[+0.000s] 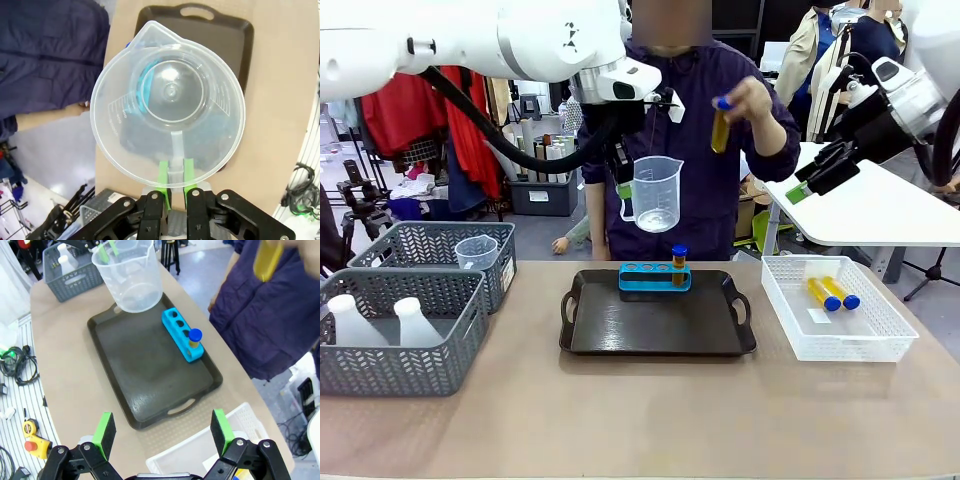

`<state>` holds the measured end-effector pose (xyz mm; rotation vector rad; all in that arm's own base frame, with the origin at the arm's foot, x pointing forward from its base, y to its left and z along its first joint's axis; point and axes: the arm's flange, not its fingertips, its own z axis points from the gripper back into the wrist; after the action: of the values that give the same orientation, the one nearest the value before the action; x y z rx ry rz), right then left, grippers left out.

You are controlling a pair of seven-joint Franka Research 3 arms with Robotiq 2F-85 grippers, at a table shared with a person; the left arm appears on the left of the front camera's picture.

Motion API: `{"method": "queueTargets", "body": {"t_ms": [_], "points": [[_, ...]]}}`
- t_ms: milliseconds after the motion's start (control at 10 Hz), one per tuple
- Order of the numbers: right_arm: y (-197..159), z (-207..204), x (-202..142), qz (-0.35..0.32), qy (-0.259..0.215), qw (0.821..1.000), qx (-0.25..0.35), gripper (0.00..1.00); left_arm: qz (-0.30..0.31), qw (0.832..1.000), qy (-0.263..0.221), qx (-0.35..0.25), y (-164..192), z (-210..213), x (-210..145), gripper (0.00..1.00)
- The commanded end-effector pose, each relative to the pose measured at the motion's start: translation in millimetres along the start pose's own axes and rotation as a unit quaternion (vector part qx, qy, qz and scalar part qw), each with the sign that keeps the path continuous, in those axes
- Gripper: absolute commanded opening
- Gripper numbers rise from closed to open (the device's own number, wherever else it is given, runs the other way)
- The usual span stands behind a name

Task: Prepare the laboratory tools.
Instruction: Pick up one Large Measuring Cup and place it on the Handle tray.

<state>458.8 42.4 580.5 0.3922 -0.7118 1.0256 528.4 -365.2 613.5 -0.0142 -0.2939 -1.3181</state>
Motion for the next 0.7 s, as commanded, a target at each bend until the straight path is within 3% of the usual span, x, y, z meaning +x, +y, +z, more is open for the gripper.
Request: {"method": "queueTargets", "body": {"t_ms": [0,200,300,600], "points": [[0.0,0.4,0.9,0.001,-0.007,1.0,0.003,1.0,0.003,1.0,0.001,0.001,1.8,2.1,-2.0,0.0],[0.0,0.4,0.9,0.001,-0.007,1.0,0.003,1.0,0.001,1.0,0.001,0.0,0.6,-0.7,-0.6,0.0],[0.0,0.4,0.9,0.001,-0.007,1.0,0.003,1.0,-0.018,0.999,-0.006,-0.028,-2.3,-7.1,3.0,0.0],[0.0,0.4,0.9,0.001,-0.007,1.0,0.003,1.0,-0.077,0.996,-0.001,-0.052,-11.2,-56.0,50.5,0.0]]}}
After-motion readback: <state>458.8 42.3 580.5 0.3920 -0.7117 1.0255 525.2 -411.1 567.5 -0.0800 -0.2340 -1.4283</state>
